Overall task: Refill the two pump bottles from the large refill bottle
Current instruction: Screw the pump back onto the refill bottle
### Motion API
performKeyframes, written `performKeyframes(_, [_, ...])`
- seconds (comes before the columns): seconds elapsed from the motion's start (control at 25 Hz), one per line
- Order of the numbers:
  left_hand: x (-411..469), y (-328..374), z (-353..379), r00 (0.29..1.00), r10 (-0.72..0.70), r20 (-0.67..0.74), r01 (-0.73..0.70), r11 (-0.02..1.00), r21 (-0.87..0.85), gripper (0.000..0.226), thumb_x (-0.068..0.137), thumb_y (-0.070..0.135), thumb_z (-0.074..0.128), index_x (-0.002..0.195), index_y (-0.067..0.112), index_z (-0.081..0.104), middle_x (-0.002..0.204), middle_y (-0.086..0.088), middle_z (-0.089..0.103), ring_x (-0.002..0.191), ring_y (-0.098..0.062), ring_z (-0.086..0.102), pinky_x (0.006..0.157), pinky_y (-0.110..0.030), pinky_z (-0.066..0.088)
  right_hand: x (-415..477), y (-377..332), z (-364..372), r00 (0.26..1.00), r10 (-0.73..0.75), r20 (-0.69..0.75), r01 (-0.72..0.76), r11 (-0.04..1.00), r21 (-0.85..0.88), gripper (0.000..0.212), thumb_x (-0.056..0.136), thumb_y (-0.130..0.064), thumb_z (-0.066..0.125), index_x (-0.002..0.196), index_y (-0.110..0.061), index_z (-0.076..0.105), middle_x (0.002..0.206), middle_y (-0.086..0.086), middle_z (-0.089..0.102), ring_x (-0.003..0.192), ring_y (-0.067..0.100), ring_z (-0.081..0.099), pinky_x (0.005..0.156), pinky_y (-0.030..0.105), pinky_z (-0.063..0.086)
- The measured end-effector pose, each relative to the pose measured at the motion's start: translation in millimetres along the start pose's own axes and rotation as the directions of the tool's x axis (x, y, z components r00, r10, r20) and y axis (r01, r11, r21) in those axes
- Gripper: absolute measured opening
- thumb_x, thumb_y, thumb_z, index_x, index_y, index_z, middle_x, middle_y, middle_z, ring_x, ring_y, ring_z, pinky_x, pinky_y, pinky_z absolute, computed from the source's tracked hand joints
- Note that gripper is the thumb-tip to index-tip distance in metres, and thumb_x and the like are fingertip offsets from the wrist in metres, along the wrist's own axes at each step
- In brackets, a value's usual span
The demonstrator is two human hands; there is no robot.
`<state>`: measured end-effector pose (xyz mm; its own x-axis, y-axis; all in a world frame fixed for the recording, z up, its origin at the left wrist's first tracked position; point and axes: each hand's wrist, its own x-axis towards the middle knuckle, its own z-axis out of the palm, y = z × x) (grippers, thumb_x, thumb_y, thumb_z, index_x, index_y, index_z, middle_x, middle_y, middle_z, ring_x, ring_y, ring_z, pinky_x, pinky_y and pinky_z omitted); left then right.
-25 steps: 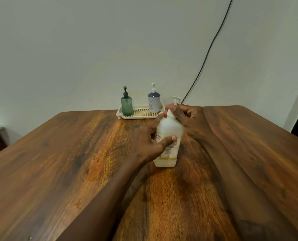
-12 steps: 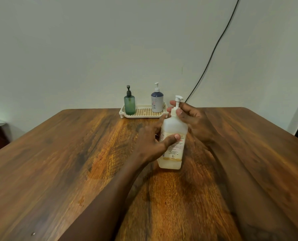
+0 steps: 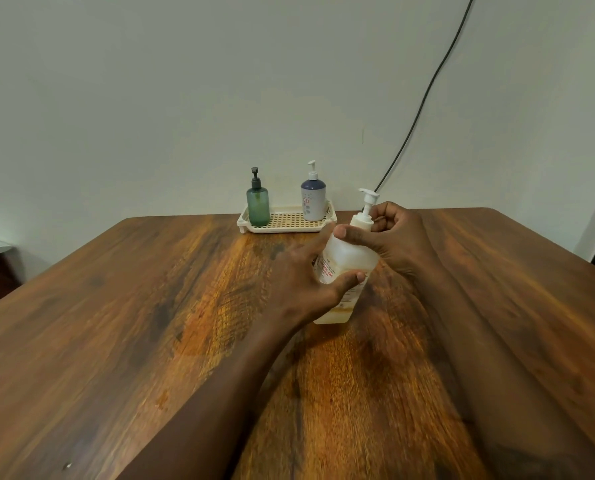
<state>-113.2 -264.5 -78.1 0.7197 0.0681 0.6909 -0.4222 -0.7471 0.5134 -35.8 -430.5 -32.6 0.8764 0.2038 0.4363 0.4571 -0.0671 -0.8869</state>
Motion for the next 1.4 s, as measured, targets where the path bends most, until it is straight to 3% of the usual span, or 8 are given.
performKeyframes(0.12, [1,2,2,0.997,-0.034,-0.063,0.032,0.999,-0.033,0.090,0.076,0.065,0.076,0.154,0.033,0.042,0.131,0.004,0.070,0.106,-0.008,0.067,0.084,-0.035,0.061,1,0,0,0.995,-0.020,0.100,0.008,0.993,0.120,0.068,0.066,-0.065,0.080,0.118,-0.022,0.067,0.109,-0.004,0.077,0.100,0.011,0.074,0.077,0.026,0.062])
performKeyframes(0.2, [2,0,1,0.993,-0.043,-0.113,0.037,0.998,-0.055,0.091,0.076,0.065,0.077,0.153,0.030,0.043,0.131,0.005,0.070,0.104,-0.006,0.068,0.082,-0.034,0.062,1,-3,-1,0.980,-0.029,0.198,-0.031,0.955,0.296,0.042,0.092,-0.047,0.066,0.125,-0.021,0.068,0.121,0.001,0.075,0.113,0.021,0.071,0.089,0.036,0.061])
performKeyframes(0.28, [2,-1,-1,0.991,-0.032,-0.132,0.024,0.998,-0.057,0.090,0.076,0.065,0.077,0.152,0.031,0.044,0.129,0.005,0.071,0.102,-0.004,0.068,0.080,-0.032,0.062,-1,-3,0,0.974,-0.069,0.215,-0.004,0.948,0.319,0.031,0.101,-0.023,0.060,0.130,-0.014,0.068,0.124,0.003,0.074,0.117,0.023,0.070,0.094,0.037,0.060])
performKeyframes(0.56, [0,1,0,0.997,-0.027,-0.068,0.023,0.998,-0.052,0.089,0.077,0.064,0.076,0.154,0.029,0.046,0.125,0.006,0.072,0.105,-0.007,0.068,0.083,-0.033,0.060,-7,-2,8,0.996,-0.075,-0.057,0.082,0.988,0.131,0.057,0.057,-0.043,0.094,0.100,-0.017,0.067,0.093,0.001,0.076,0.082,0.010,0.072,0.070,0.026,0.062])
performKeyframes(0.72, [0,5,3,0.997,-0.013,-0.070,0.008,0.998,-0.070,0.087,0.078,0.061,0.079,0.153,0.032,0.046,0.126,0.006,0.072,0.107,-0.007,0.068,0.081,-0.033,0.061,-2,0,9,0.996,-0.031,0.086,0.018,0.990,0.141,0.064,0.070,-0.045,0.089,0.124,-0.022,0.064,0.117,-0.001,0.074,0.103,0.009,0.073,0.082,0.028,0.062])
performKeyframes(0.88, [0,4,2,0.993,-0.074,-0.089,0.064,0.992,-0.113,0.092,0.077,0.059,0.081,0.154,0.032,0.040,0.131,0.005,0.071,0.107,-0.007,0.069,0.085,-0.032,0.061,2,0,2,0.943,-0.015,0.333,-0.142,0.886,0.442,0.044,0.100,-0.035,0.060,0.139,-0.014,0.059,0.133,0.012,0.068,0.125,0.030,0.065,0.102,0.048,0.054])
performKeyframes(1.08, [1,5,-3,0.996,-0.081,-0.027,0.076,0.986,-0.151,0.089,0.076,0.059,0.080,0.153,0.040,0.038,0.124,0.005,0.074,0.103,-0.009,0.072,0.085,-0.033,0.063,-2,2,2,0.963,-0.108,0.245,0.026,0.948,0.316,0.044,0.096,-0.027,0.063,0.137,-0.009,0.063,0.123,0.006,0.074,0.118,0.024,0.070,0.094,0.038,0.060])
performKeyframes(1.4, [1,7,-2,0.995,-0.024,-0.097,0.032,0.996,0.085,0.085,0.079,0.056,0.078,0.153,0.026,0.048,0.118,0.000,0.075,0.095,-0.013,0.068,0.083,-0.037,0.059,-2,0,6,0.977,-0.196,0.079,0.188,0.977,0.098,0.036,0.089,-0.011,0.077,0.124,-0.002,0.071,0.117,0.006,0.075,0.104,0.015,0.074,0.087,0.034,0.062])
